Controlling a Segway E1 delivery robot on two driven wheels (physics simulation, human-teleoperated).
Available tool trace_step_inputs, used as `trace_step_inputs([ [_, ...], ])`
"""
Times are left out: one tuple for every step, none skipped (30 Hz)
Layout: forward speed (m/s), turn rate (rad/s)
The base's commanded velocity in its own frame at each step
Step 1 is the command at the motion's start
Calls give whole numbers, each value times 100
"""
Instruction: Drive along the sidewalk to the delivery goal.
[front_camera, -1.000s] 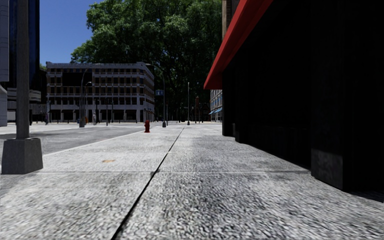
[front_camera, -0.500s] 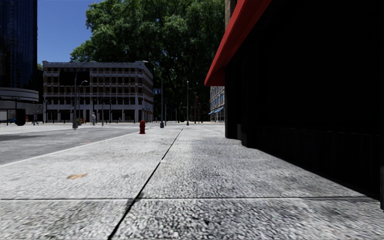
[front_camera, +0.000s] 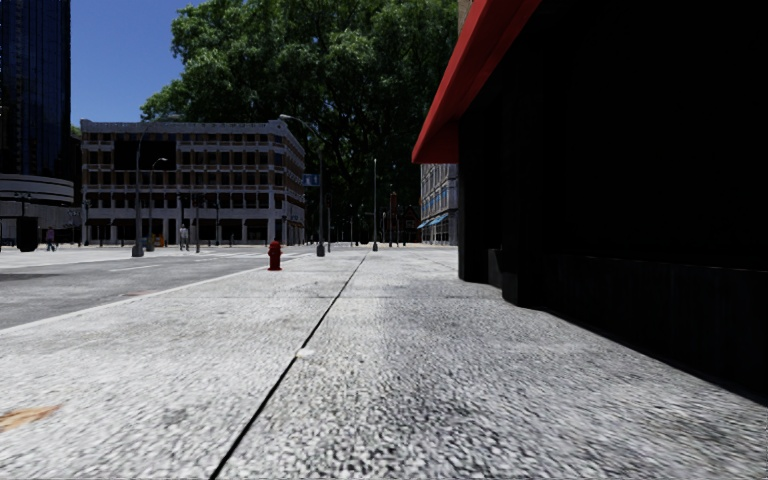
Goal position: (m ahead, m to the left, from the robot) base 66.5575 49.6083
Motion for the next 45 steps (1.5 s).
trace_step_inputs([
  [197, 0],
  [197, 0],
  [197, 0],
  [197, 0],
  [197, 0],
  [196, 15],
  [196, 22],
  [196, 25],
  [195, 26],
  [195, 26],
  [195, 27],
  [195, 27],
  [195, 27],
  [195, 27],
  [195, 23],
  [195, 10],
  [195, 10],
  [194, 0],
  [194, 0],
  [194, 0],
  [194, 0],
  [194, 0],
  [194, 0],
  [194, 0],
  [194, 0],
  [194, 0],
  [194, 0],
  [194, 0],
  [194, 0],
  [194, 0],
  [194, 0],
  [194, 0],
  [194, 0],
  [194, 0],
  [194, 0],
  [194, 0],
  [194, 0],
  [194, 0],
  [194, 0],
  [194, 0],
  [194, 0],
  [194, 0],
  [194, 0],
  [194, 0],
  [194, 0],
])
